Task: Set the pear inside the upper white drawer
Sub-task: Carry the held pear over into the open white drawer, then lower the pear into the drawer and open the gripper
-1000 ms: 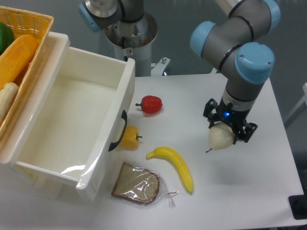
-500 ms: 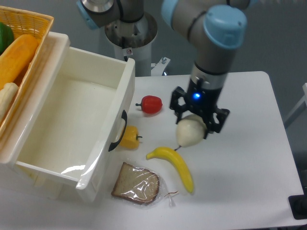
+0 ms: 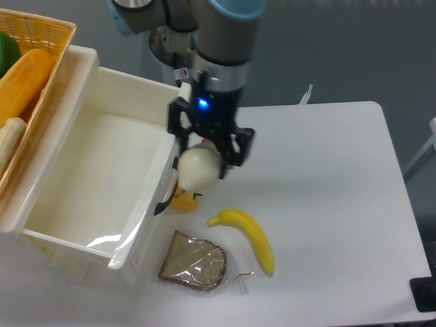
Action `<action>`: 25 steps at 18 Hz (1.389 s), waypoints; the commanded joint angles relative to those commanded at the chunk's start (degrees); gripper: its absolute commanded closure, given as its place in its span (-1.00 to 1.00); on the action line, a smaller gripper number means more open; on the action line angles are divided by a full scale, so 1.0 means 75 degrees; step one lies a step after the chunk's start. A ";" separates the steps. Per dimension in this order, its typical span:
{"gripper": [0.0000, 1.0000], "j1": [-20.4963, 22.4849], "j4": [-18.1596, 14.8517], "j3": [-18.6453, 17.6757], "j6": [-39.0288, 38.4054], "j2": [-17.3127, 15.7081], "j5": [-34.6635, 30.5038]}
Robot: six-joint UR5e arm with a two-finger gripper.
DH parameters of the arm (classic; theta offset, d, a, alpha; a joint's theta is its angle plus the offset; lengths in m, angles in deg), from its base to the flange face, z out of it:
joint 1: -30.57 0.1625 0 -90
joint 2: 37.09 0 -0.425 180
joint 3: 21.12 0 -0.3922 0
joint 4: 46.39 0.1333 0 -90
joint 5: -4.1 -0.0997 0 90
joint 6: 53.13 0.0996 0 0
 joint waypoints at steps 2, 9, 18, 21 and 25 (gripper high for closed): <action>0.47 -0.0199 0.0023 -0.0270 0.0000 -0.0130 -0.0035; 0.45 -0.0715 0.0094 -0.0517 0.0117 -0.0119 -0.0059; 0.34 -0.1243 0.0058 -0.0657 0.1557 0.0338 -0.0504; 0.34 -0.1290 0.0047 -0.0669 0.1734 0.0479 -0.0551; 0.27 -0.1478 0.0058 -0.0704 0.1828 0.0561 -0.0750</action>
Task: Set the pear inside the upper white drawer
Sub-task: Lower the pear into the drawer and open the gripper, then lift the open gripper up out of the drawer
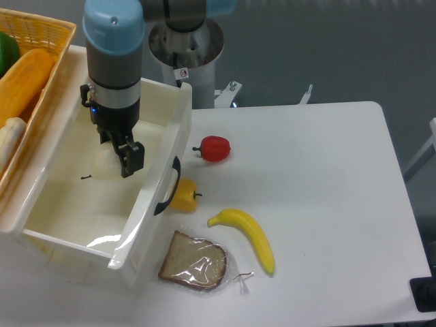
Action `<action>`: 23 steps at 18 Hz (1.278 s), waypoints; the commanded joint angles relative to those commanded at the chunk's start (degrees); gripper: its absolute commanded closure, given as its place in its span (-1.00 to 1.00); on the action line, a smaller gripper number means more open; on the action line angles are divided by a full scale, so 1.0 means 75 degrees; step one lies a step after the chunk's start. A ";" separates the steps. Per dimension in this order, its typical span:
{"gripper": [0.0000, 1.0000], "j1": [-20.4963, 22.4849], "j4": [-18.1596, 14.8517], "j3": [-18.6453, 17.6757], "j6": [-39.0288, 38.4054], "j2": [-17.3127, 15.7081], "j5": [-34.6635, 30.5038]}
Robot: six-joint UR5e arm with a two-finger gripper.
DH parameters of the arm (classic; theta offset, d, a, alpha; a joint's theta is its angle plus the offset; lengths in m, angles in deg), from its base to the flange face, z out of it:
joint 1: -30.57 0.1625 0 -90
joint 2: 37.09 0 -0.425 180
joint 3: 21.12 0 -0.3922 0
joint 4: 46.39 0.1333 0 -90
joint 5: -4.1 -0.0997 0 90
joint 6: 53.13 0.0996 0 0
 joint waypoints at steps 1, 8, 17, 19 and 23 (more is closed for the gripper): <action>0.15 -0.0012 -0.0011 0.0000 0.0047 0.0023 0.0000; -0.36 -0.0047 0.0024 -0.0012 0.0141 0.0152 0.0000; -0.91 -0.0270 0.0035 -0.0012 0.0340 0.0340 -0.0445; -0.97 -0.0270 0.0035 -0.0012 0.0340 0.0352 -0.0457; -1.00 -0.0281 0.0012 0.0070 0.0294 0.0317 -0.0434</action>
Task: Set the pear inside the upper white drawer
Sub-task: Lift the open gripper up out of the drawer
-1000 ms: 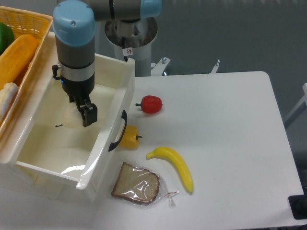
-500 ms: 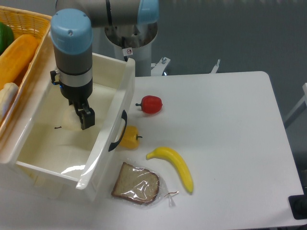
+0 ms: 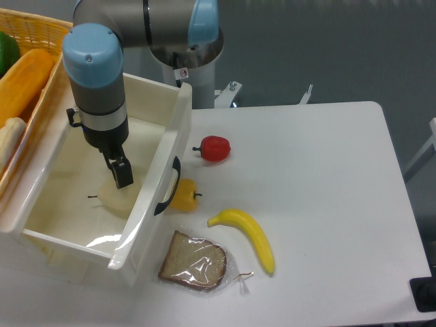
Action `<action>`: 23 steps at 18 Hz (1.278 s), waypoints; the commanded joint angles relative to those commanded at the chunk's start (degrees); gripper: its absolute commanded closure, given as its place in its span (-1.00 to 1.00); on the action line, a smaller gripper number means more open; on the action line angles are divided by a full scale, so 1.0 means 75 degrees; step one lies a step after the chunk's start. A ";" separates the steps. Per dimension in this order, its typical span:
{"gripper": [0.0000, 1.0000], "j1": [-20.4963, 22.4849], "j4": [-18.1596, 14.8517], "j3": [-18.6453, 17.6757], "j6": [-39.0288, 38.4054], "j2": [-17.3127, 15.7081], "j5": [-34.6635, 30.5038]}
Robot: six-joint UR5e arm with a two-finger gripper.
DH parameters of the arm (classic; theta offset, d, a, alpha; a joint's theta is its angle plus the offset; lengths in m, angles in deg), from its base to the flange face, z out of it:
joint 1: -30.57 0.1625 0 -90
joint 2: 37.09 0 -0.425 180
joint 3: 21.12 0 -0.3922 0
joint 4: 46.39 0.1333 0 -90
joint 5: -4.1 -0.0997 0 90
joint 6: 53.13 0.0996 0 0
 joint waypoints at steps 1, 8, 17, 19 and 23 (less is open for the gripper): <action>-1.00 0.0012 0.0012 0.0070 0.0000 -0.0047 0.0012; -1.00 0.0492 0.0280 0.0961 -0.0210 -0.0328 0.0059; -1.00 0.1755 0.0434 0.0786 -0.1547 -0.0469 -0.0094; -1.00 0.2201 0.0434 0.0552 -0.1547 -0.0376 -0.0094; -1.00 0.2986 0.0492 0.0516 -0.1547 0.0151 -0.0047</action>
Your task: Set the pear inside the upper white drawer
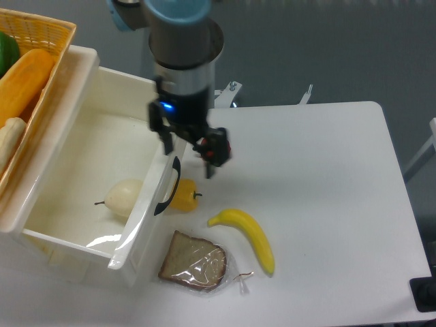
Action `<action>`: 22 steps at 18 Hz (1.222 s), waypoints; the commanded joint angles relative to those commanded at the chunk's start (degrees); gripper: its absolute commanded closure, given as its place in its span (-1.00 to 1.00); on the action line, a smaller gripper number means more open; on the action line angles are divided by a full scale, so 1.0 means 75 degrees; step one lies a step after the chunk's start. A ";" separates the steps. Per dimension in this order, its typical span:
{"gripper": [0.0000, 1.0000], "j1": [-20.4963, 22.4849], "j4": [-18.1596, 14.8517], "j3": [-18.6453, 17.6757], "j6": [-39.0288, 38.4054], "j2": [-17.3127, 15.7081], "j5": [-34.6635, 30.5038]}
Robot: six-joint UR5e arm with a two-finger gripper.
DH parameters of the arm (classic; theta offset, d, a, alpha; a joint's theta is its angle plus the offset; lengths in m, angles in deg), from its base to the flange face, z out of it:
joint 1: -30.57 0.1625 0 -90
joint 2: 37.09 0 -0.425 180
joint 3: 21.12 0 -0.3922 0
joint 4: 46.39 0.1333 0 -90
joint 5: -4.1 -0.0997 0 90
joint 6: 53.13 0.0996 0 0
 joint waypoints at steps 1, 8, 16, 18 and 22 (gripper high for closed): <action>-1.00 0.0222 0.0000 0.0035 0.0023 0.0164 0.0000; -1.00 0.1336 0.0340 0.0444 0.1392 0.1582 -0.0163; -1.00 0.1900 0.0352 0.1101 0.3466 0.2753 -0.1206; -1.00 0.1935 0.0364 0.1242 0.3609 0.3036 -0.1219; -1.00 0.2041 0.0364 0.1348 0.3609 0.3154 -0.1172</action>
